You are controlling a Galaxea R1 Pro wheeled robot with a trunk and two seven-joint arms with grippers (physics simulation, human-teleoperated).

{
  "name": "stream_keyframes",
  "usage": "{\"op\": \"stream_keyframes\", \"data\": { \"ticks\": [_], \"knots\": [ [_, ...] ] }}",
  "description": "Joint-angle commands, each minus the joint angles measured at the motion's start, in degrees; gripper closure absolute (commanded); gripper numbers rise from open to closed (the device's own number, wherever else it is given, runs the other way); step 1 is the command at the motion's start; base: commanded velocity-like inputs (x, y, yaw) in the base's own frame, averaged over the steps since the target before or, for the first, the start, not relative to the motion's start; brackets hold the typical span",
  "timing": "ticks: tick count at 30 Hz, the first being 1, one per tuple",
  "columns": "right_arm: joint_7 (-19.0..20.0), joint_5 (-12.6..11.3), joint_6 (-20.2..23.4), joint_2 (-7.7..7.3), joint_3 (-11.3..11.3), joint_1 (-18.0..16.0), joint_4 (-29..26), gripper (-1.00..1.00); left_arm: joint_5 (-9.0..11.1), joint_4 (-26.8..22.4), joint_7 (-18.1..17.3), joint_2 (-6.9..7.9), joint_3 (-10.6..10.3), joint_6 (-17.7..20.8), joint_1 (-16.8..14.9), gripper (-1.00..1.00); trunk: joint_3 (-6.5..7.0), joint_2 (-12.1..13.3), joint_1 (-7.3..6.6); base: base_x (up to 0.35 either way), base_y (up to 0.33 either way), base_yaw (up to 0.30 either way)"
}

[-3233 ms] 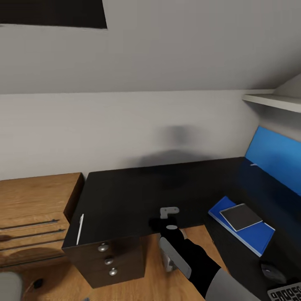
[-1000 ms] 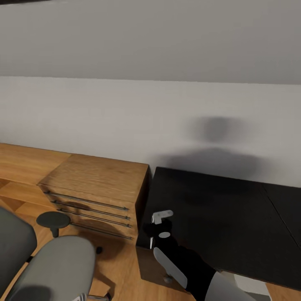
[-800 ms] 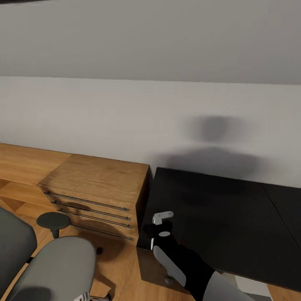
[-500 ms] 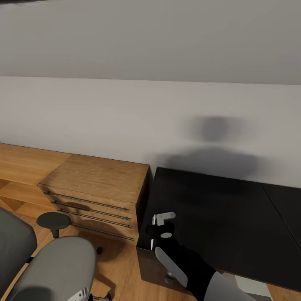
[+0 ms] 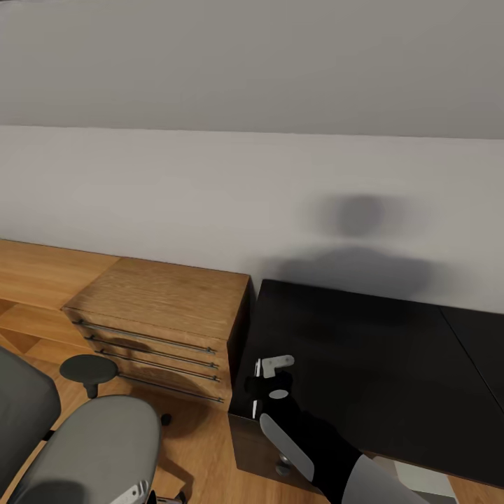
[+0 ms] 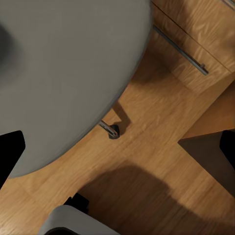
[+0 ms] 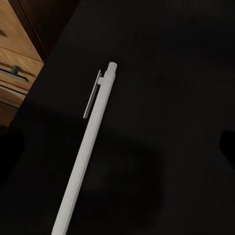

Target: In the bedroom, organize the workspace by keeping the computer under the desk, ensuring the monitor is on the desk, placing the keyboard on the desk next to the monitor, placing the mouse on the desk next to the keyboard, moving the folder from the swivel chair onto the desk next to the mouse, stacking the notebook on top of the folder with the pen on top of the notebook, and positioning the swivel chair next to the desk.

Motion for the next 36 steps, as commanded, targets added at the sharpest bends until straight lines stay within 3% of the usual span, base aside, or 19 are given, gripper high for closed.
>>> {"op": "stream_keyframes", "data": {
  "ticks": [1, 12, 24, 36],
  "knots": [
    [-0.44, -0.31, 0.2, -0.02, 0.17, -0.07, -0.07, -1.0, 0.33, -0.12, 0.37, 0.06, -0.15, 0.03, -0.01, -1.0, -0.24, -0.47, 0.24, 0.0, 0.0, 0.0],
    [-0.44, -0.31, 0.28, -0.02, 0.12, -0.07, -0.06, -1.0, 0.33, -0.12, 0.37, 0.05, -0.15, 0.03, -0.01, -1.0, -2.21, -4.88, 2.65, 0.0, 0.0, 0.0],
    [-0.44, -0.31, 0.45, 0.06, 0.22, -0.07, -0.06, -1.0, 0.33, -0.12, 0.37, 0.04, -0.15, 0.03, -0.01, -1.0, -2.21, -4.88, 2.65, 0.0, 0.0, 0.004],
    [-0.45, -0.3, 0.62, 0.18, 0.08, -0.09, 0.25, -1.0, 0.34, -0.12, 0.37, 0.0, -0.15, 0.04, -0.01, -1.0, -2.21, -4.88, 2.65, 0.0, 0.0, 0.149]
  ]
}}
